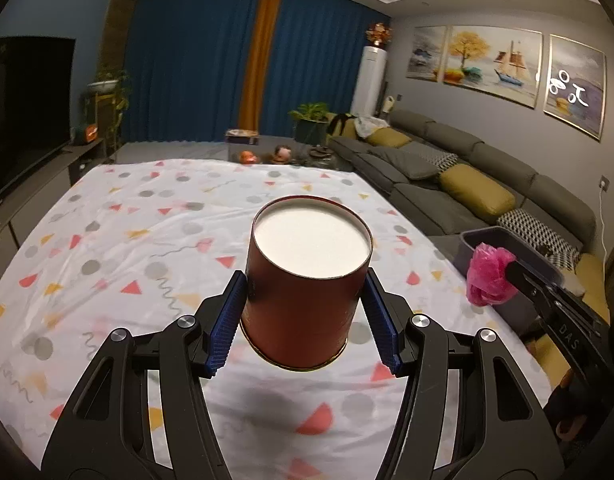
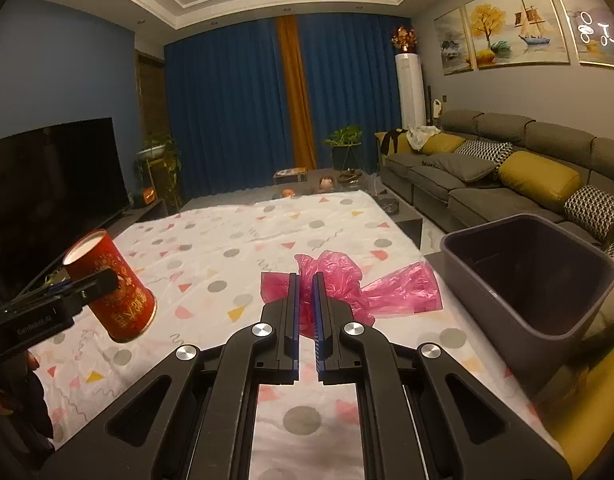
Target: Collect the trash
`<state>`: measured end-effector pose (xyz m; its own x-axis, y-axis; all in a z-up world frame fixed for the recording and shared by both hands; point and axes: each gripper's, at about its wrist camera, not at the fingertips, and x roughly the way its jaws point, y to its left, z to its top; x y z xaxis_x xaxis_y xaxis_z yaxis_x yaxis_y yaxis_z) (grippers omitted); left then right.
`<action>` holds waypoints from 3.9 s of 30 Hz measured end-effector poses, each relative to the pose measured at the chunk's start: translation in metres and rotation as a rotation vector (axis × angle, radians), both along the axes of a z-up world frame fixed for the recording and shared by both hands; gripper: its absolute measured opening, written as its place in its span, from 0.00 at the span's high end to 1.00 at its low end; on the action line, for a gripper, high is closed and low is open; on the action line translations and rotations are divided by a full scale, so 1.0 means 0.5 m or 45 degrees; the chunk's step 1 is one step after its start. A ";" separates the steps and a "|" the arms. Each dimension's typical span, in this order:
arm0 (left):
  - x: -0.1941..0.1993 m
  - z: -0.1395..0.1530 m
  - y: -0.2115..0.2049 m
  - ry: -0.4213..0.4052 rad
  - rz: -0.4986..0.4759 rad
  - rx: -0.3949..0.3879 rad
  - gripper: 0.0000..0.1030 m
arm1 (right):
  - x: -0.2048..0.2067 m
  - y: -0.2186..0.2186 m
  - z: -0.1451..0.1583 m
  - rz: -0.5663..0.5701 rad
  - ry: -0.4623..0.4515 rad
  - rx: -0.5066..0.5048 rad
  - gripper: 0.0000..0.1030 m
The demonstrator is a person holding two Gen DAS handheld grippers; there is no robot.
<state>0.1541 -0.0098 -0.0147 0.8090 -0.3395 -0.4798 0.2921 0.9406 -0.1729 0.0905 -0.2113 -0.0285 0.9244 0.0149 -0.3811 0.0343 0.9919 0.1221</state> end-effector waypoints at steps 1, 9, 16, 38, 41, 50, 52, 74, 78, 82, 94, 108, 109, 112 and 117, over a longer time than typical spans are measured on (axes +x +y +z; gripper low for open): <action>-0.001 0.002 -0.010 -0.003 -0.013 0.002 0.45 | -0.002 -0.003 0.002 -0.004 -0.004 -0.001 0.93; -0.003 0.014 -0.093 -0.024 -0.114 0.015 0.45 | -0.014 -0.048 0.018 -0.060 -0.034 -0.010 0.93; 0.006 0.024 -0.177 -0.041 -0.218 0.011 0.45 | -0.027 -0.100 0.032 -0.130 -0.061 -0.017 0.94; 0.100 0.022 -0.542 -0.021 -0.620 -0.108 0.44 | -0.016 -0.335 -0.013 -0.444 -0.035 0.086 0.94; 0.123 0.003 -0.576 0.029 -0.647 -0.133 0.44 | -0.011 -0.352 -0.037 -0.452 -0.005 0.112 0.94; 0.151 -0.048 -0.651 0.139 -0.752 -0.160 0.43 | -0.011 -0.382 -0.073 -0.474 0.050 0.150 0.93; 0.156 -0.059 -0.657 0.166 -0.759 -0.162 0.42 | -0.011 -0.382 -0.079 -0.475 0.063 0.154 0.93; 0.027 -0.045 -0.388 -0.020 -0.369 0.019 0.06 | -0.081 -0.284 -0.050 -0.573 0.064 -0.026 0.09; -0.022 -0.033 -0.306 -0.058 -0.262 0.056 0.06 | -0.107 -0.228 -0.048 -0.537 0.075 -0.026 0.05; -0.080 -0.024 -0.236 -0.096 -0.162 0.126 0.06 | -0.140 -0.166 -0.030 -0.528 0.059 -0.090 0.05; -0.212 -0.005 -0.069 -0.088 -0.047 0.115 0.06 | -0.245 -0.012 -0.005 -0.450 0.030 -0.170 0.05; -0.279 0.005 0.007 -0.103 0.001 0.064 0.06 | -0.311 0.063 0.019 -0.427 -0.033 -0.211 0.05; -0.282 0.007 0.008 -0.105 0.001 0.062 0.06 | -0.313 0.066 0.021 -0.429 -0.038 -0.215 0.05; -0.289 0.011 0.008 -0.108 0.000 0.057 0.06 | -0.321 0.069 0.023 -0.431 -0.052 -0.219 0.05; -0.297 0.013 0.007 -0.111 -0.006 0.050 0.06 | -0.331 0.070 0.025 -0.430 -0.061 -0.215 0.05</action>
